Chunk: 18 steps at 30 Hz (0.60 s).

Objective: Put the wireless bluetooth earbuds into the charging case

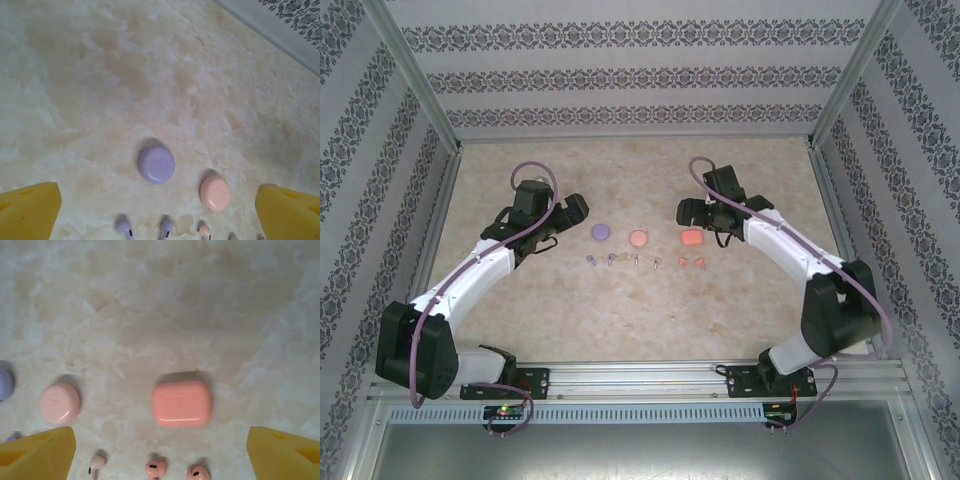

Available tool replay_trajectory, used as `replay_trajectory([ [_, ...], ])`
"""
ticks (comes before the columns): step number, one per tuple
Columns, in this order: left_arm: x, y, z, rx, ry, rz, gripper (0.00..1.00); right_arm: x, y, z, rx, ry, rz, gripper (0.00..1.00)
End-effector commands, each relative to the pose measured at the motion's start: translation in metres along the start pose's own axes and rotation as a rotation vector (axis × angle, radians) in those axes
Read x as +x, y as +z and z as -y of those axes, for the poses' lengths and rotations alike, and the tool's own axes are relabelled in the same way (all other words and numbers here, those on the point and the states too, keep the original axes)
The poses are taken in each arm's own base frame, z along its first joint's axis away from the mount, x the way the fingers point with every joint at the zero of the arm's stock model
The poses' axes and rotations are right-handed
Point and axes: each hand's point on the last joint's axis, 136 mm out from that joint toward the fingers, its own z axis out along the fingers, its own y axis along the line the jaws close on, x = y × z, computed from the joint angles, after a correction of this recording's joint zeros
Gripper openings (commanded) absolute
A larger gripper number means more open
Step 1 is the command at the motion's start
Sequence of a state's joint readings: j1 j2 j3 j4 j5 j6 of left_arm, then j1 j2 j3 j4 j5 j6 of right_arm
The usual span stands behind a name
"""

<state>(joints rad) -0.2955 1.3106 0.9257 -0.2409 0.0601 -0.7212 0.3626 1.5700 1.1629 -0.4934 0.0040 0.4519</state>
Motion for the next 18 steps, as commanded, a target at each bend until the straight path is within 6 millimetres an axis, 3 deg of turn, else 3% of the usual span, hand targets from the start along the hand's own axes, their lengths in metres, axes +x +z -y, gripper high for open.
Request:
replay_trajectory([
  [1,-0.003,-0.007,0.008,-0.015,-0.027,0.018,0.99,0.018,0.010,0.016,0.100,-0.056,-0.146,0.88],
  [9,0.010,0.001,0.022,0.023,0.002,-0.010,0.99,0.029,0.047,0.014,0.105,-0.058,-0.298,0.79],
  [18,0.028,0.011,0.045,0.068,0.089,-0.049,0.99,0.045,0.072,0.018,0.118,-0.052,-0.360,0.76],
])
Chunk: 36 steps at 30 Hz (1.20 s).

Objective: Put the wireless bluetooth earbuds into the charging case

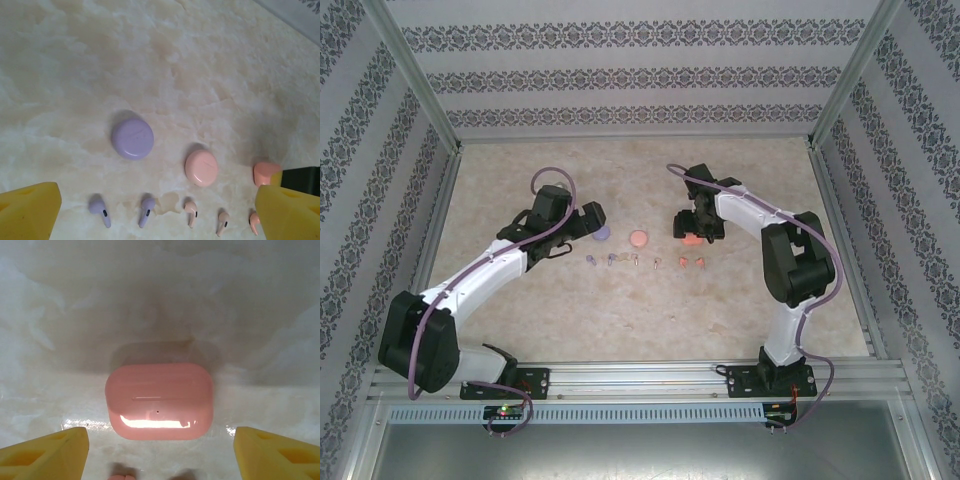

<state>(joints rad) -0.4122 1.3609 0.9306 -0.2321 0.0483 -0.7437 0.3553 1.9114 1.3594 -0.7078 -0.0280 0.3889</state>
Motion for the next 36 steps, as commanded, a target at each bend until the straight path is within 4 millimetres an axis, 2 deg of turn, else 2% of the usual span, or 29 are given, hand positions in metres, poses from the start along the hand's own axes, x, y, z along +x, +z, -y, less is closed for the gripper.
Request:
replay_trajectory([
  [1,-0.009,0.001,0.019,0.032,0.038,0.026,0.99,0.000,0.004,0.000,0.001,-0.002,-0.022,0.77],
  [19,0.005,0.014,0.028,0.036,0.078,-0.009,0.99,-0.009,0.022,-0.002,0.047,-0.032,-0.044,0.71],
  [36,0.008,0.017,0.025,0.008,0.088,-0.028,0.99,-0.003,0.032,-0.002,0.114,-0.073,-0.076,0.63],
])
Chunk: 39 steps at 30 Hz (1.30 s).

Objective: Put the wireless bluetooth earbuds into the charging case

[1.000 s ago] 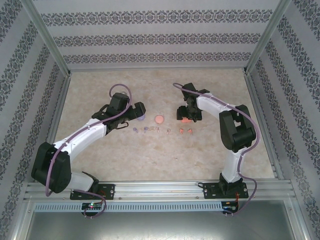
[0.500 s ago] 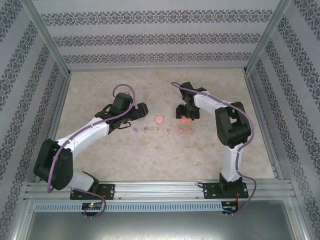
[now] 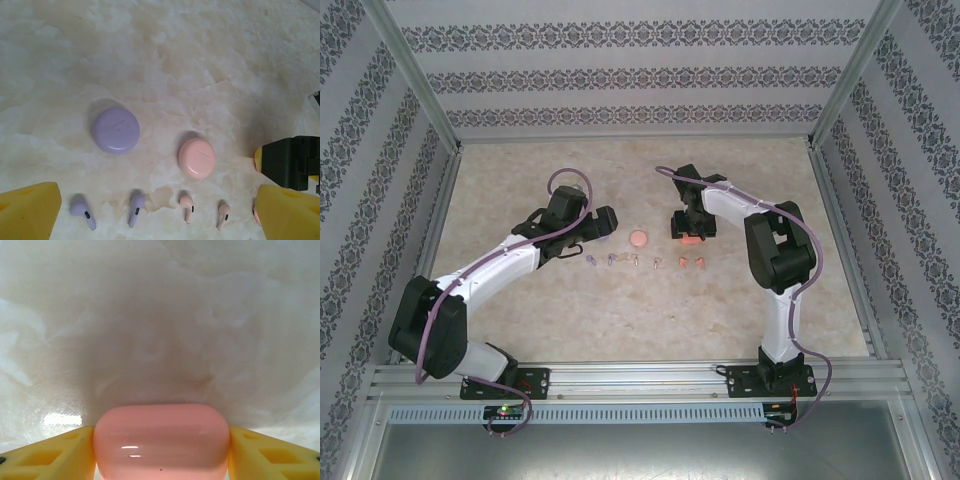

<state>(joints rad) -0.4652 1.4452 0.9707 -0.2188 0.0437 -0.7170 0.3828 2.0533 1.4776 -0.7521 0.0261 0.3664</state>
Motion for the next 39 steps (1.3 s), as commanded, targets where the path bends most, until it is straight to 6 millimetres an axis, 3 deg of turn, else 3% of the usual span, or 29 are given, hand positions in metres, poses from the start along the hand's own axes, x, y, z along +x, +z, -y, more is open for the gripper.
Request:
replay_trajectory([
  [1,-0.008,-0.002,0.010,0.003,0.025,0.013,0.99,0.007,0.006,0.003,0.044,-0.023,-0.033,0.64],
  [7,-0.009,-0.003,0.025,0.053,-0.022,-0.019,0.99,0.011,0.012,0.001,0.033,-0.020,-0.048,0.64],
  [20,-0.014,-0.022,0.024,0.030,-0.050,-0.006,0.99,0.012,0.022,-0.003,0.014,-0.011,-0.068,0.68],
  [22,-0.014,-0.023,0.023,0.025,-0.039,0.001,0.99,0.013,0.023,-0.005,0.006,-0.007,-0.067,0.66],
  [26,-0.012,-0.020,0.020,0.008,-0.015,0.005,0.99,0.013,0.021,-0.010,-0.027,0.002,-0.067,0.53],
  [29,-0.010,-0.013,0.020,0.018,0.019,0.007,1.00,0.009,0.007,-0.017,-0.077,0.031,-0.030,0.49],
  [32,-0.009,-0.004,0.026,0.065,0.077,0.022,0.99,0.001,-0.022,-0.026,-0.157,0.085,0.051,0.49],
  [39,-0.003,0.012,0.064,0.352,0.112,0.092,0.99,-0.027,-0.090,-0.044,-0.381,0.344,0.220,0.51],
])
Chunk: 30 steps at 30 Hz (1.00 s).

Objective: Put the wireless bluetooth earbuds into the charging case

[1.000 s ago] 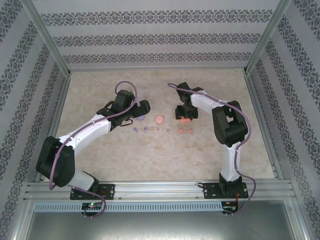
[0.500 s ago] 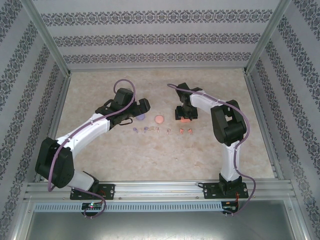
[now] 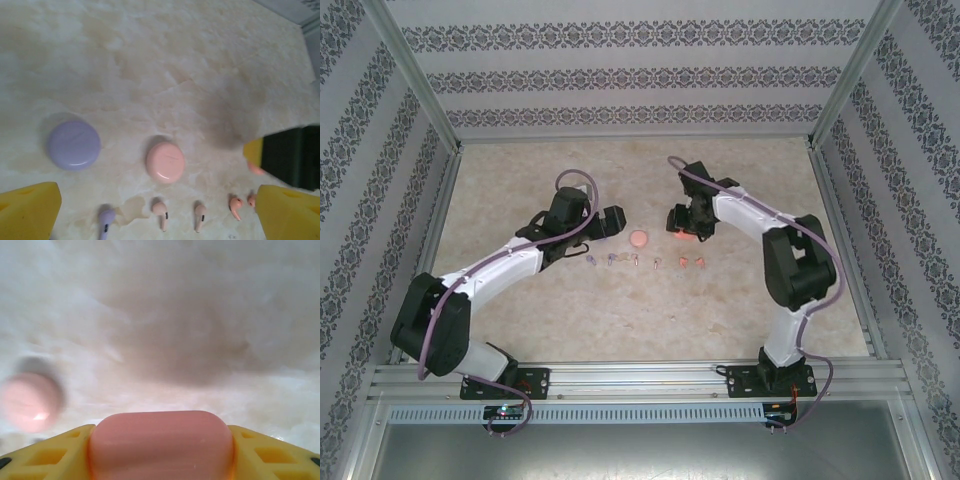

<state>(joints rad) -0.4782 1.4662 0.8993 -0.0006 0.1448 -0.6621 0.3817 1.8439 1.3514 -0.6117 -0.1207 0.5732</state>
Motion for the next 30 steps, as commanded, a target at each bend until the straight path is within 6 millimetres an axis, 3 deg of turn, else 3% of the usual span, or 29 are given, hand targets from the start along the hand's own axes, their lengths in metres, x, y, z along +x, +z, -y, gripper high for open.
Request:
replay_trajectory([
  [1,-0.007,0.011,0.040,0.224,0.041,0.068,0.99,-0.025,-0.032,-0.033,-0.182,0.188,0.105,0.51],
  [6,-0.005,0.024,0.057,0.355,-0.010,0.100,0.99,-0.040,-0.049,-0.050,-0.275,0.377,0.150,0.52],
  [15,-0.004,0.035,0.081,0.460,-0.024,0.143,0.99,-0.046,-0.061,-0.055,-0.345,0.651,0.227,0.54],
  [24,-0.004,0.052,0.097,0.521,-0.052,0.157,0.76,-0.041,-0.067,-0.071,-0.415,0.700,0.210,0.53],
  [30,-0.007,0.058,0.108,0.564,-0.040,0.169,0.66,-0.035,-0.067,-0.068,-0.415,0.706,0.208,0.53],
])
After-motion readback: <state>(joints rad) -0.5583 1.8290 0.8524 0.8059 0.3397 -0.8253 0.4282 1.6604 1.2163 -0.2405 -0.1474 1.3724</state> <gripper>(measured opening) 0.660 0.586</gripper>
